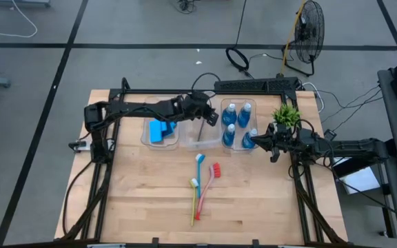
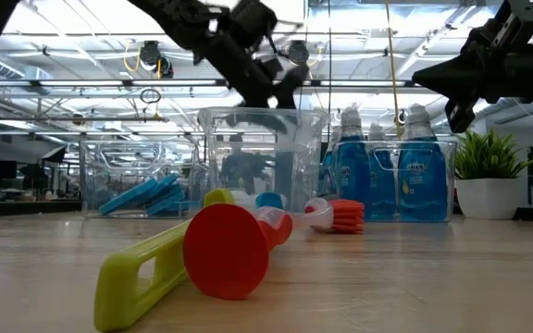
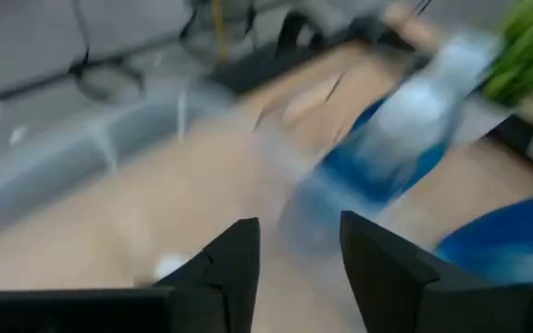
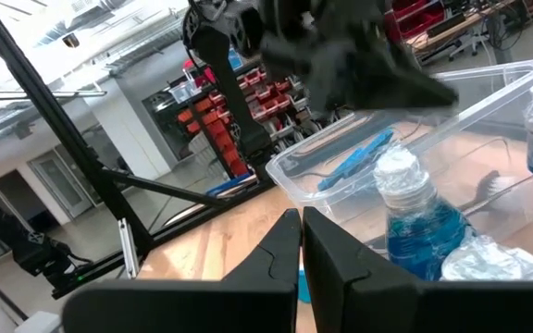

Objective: Pick & Place Kitchen Sink Supplies
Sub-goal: Put the light green dishwashing brush into the white bin

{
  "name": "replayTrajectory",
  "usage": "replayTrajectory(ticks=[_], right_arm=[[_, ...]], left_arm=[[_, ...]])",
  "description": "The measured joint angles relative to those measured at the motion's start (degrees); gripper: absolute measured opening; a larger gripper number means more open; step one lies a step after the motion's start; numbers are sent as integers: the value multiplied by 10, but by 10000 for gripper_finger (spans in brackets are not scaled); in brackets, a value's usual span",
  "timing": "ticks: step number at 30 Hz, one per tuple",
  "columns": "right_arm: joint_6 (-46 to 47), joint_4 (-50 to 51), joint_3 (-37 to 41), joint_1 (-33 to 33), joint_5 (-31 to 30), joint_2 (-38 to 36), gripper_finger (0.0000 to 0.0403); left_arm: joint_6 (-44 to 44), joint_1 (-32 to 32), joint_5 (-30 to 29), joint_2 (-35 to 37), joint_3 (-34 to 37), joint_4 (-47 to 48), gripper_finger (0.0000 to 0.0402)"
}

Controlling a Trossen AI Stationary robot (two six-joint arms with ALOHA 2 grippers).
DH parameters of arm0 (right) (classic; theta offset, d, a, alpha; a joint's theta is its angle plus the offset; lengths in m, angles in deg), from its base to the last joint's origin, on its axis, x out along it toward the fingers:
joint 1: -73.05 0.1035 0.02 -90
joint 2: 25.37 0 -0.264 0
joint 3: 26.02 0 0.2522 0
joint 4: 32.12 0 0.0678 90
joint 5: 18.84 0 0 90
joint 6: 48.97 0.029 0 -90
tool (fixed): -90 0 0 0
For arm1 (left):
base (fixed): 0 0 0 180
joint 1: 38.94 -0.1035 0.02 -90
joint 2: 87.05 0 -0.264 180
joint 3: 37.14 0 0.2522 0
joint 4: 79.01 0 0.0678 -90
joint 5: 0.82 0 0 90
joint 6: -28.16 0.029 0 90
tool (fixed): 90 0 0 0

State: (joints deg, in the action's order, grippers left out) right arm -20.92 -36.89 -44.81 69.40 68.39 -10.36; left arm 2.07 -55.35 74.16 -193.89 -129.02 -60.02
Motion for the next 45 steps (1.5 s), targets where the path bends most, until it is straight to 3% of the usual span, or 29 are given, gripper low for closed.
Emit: replayTrajectory(ticks=[6,12,21,25,36,45], right_arm=[[2,0,0,0,0,0,4],[2,0,0,0,0,0,4],[2,-1,0,0,0,0,4],[2,-1,0,0,0,0,4],[2,-2,0,0,0,0,4],[2,-1,0,0,0,0,4]], left_arm=[[56,10,0,82,0,-12,198],[77,59,-1,170,-1,-7,227],[33,187,-90,217,-1,49,220],[-35,236,-120,217,-1,93,204],[-308,330,-120,207,-1,210,187],[-443,368,-74,148,0,241,187]])
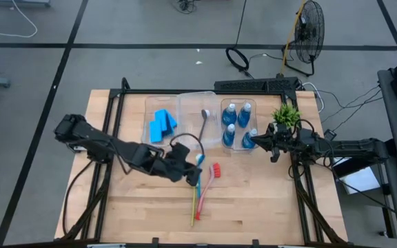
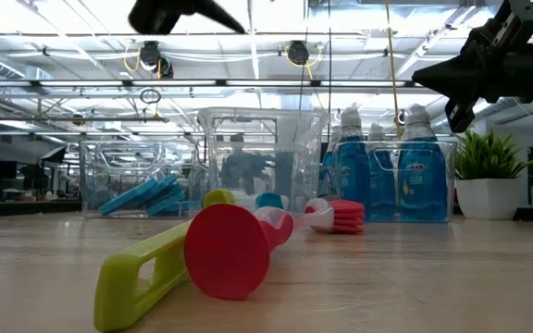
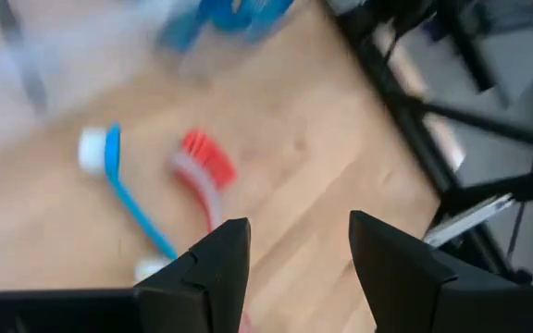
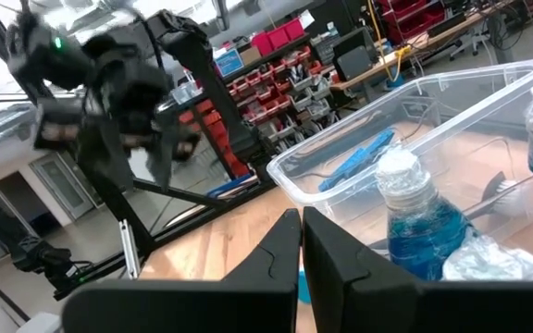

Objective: Pick & Place Kitchen Sink Supplies
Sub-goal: Put the light green dishwashing brush into the white bin

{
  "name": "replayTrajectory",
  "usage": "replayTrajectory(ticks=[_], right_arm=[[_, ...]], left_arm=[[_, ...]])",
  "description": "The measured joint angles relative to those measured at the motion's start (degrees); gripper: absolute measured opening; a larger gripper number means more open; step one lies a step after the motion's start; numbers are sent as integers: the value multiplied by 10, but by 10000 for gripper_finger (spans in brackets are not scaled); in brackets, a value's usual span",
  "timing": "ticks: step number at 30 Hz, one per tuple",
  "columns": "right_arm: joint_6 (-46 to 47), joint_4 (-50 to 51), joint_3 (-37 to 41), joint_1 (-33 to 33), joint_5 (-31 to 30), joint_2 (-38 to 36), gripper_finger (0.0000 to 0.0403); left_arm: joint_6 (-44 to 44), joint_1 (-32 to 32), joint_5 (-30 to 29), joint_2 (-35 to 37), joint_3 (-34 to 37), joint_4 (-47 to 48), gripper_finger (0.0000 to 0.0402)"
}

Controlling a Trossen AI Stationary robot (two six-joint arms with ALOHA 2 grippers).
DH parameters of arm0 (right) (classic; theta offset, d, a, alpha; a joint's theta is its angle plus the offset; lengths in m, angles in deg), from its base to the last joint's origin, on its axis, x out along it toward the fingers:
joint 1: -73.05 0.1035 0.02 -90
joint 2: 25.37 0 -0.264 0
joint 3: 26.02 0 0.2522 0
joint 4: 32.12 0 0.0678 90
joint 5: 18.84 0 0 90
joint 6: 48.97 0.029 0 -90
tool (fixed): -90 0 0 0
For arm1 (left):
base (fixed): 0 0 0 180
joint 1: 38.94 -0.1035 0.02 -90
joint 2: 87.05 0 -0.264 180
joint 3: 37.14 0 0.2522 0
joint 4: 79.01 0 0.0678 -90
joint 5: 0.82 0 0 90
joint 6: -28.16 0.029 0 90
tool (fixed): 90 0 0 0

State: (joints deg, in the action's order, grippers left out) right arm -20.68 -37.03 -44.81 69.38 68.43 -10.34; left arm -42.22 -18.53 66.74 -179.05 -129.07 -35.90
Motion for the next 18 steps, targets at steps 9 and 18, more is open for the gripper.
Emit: replayTrajectory(ticks=[9,18], right_arm=[[0,1,0,0,0,0,4],[0,1,0,0,0,0,4]], left_arm=[[-114,20,112,-78,0,14,189],[-210,44,174,-142,0,13,236]])
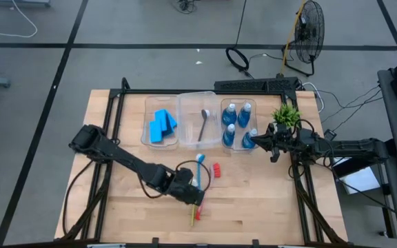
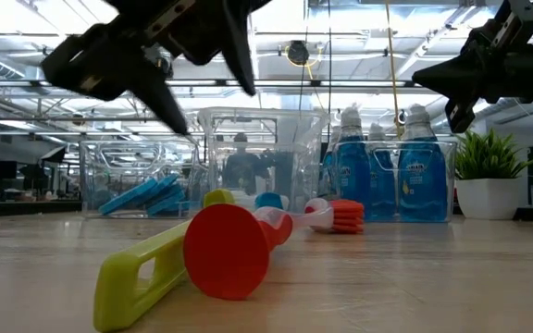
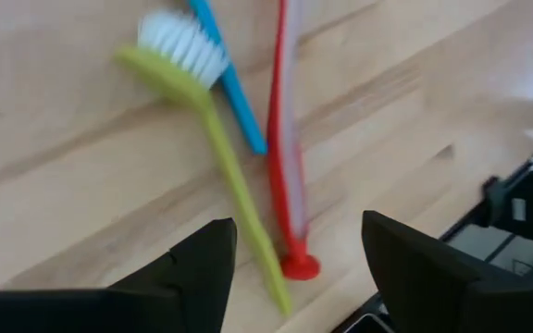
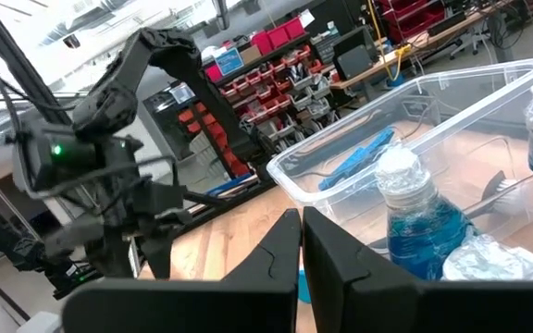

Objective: Pick & Place Kitchen Sink Supplies
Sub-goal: Put the light green dishwashing brush into the white bin

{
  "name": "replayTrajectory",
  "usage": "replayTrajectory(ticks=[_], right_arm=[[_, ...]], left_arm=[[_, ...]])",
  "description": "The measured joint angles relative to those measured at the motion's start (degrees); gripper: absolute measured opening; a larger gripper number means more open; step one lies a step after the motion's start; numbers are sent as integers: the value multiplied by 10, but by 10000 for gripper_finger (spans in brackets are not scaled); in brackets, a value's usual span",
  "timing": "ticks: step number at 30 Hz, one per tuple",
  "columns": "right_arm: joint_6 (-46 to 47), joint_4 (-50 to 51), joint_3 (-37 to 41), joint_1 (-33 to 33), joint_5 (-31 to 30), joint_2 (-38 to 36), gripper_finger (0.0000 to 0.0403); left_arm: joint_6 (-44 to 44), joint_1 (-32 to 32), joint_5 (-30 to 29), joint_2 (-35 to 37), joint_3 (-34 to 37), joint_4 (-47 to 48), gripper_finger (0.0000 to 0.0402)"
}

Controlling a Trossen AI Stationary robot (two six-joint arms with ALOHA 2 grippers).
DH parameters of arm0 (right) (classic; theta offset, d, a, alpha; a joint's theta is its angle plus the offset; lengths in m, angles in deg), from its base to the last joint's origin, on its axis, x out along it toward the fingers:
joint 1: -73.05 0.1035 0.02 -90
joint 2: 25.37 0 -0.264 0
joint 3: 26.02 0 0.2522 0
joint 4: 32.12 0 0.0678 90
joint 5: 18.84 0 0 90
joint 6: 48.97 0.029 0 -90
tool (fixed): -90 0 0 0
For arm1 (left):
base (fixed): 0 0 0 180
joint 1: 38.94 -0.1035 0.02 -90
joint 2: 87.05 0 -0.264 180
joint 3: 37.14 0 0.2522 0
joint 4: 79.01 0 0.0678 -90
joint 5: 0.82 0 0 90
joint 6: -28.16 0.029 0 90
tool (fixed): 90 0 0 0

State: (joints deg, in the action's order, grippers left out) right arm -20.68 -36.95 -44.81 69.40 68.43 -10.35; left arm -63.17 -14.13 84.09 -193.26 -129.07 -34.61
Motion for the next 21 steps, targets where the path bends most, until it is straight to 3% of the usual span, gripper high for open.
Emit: replayTrajectory(ticks=[8,21], right_arm=[[1,0,0,0,0,0,4],[27,1,0,0,0,0,4]], left_arm=[[-20,13,4,-42,0,-2,270],[-33,-7,-14,-80,0,-5,245]])
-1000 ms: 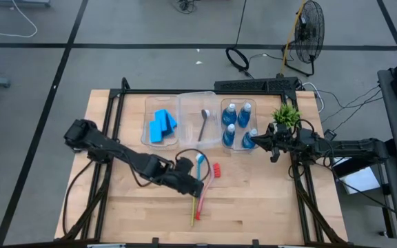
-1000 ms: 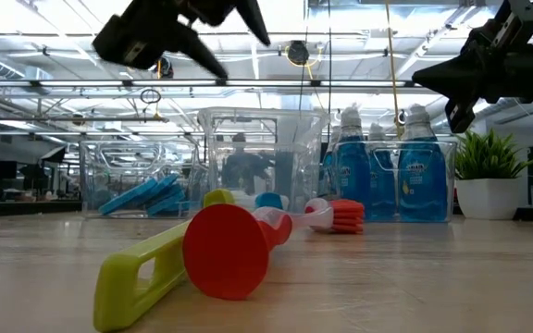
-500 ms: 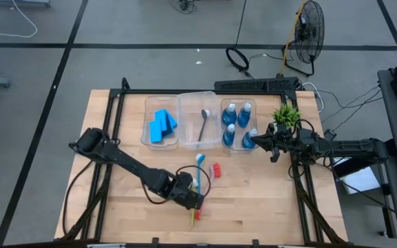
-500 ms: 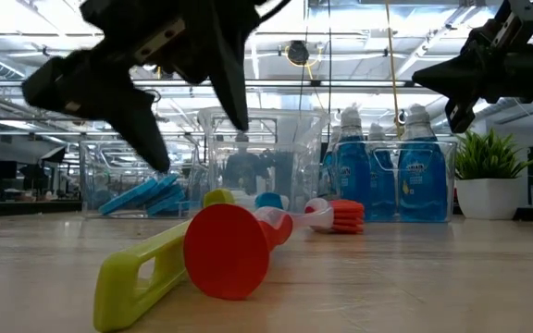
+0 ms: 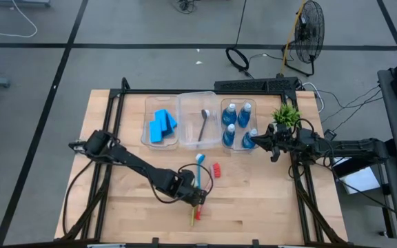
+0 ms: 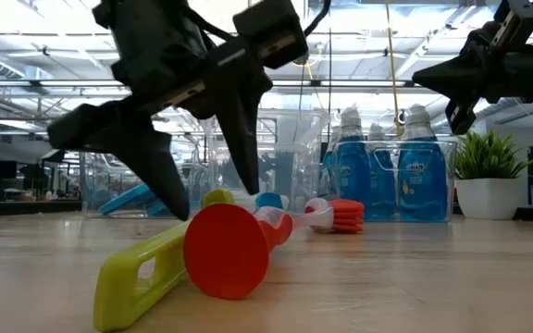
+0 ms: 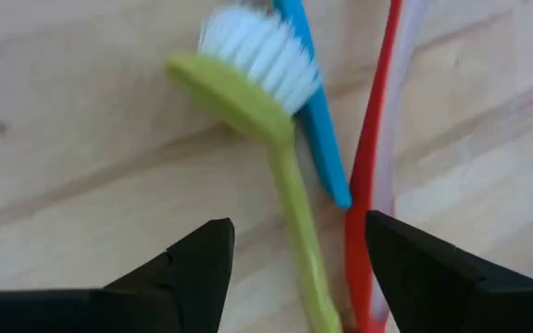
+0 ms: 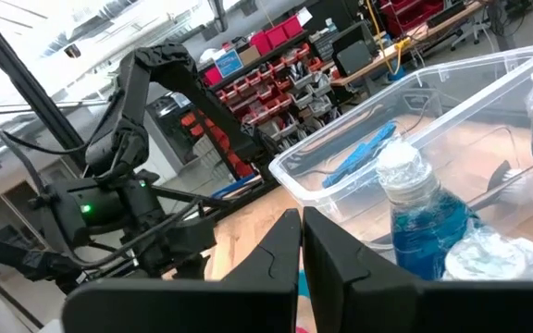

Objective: Pick & Place Kitchen Sink Supplies
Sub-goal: Put the light green dishwashing brush into the white bin

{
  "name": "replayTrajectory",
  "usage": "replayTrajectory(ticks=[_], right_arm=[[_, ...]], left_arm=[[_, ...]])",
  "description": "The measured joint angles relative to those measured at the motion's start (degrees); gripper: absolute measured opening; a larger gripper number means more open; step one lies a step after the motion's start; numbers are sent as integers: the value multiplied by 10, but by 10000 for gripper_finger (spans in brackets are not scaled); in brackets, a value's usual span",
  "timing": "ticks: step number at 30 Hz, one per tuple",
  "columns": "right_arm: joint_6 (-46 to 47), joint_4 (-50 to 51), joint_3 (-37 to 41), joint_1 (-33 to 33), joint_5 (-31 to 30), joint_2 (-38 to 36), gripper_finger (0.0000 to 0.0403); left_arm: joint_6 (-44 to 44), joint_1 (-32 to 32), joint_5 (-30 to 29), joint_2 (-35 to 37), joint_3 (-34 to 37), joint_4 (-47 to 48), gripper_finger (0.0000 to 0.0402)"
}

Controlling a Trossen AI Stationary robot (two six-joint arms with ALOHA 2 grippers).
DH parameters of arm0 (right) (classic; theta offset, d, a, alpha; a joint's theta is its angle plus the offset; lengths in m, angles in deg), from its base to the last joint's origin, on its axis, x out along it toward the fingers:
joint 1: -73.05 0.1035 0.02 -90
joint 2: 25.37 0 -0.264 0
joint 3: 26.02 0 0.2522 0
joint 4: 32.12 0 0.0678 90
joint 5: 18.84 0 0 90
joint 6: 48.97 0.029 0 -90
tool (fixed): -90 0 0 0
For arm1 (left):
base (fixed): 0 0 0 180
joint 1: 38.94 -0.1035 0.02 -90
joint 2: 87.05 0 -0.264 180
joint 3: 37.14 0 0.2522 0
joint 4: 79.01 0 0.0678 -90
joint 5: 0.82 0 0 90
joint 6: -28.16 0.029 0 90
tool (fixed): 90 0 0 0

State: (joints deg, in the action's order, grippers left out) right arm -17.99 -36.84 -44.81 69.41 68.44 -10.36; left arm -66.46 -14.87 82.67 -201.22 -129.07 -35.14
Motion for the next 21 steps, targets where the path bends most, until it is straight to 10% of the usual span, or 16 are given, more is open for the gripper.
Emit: replayTrajectory(ticks=[21], right_arm=[[-3,4,0,0,-1,0,4]], left_arm=[[-4,-13,49,-39,-3,31,163]])
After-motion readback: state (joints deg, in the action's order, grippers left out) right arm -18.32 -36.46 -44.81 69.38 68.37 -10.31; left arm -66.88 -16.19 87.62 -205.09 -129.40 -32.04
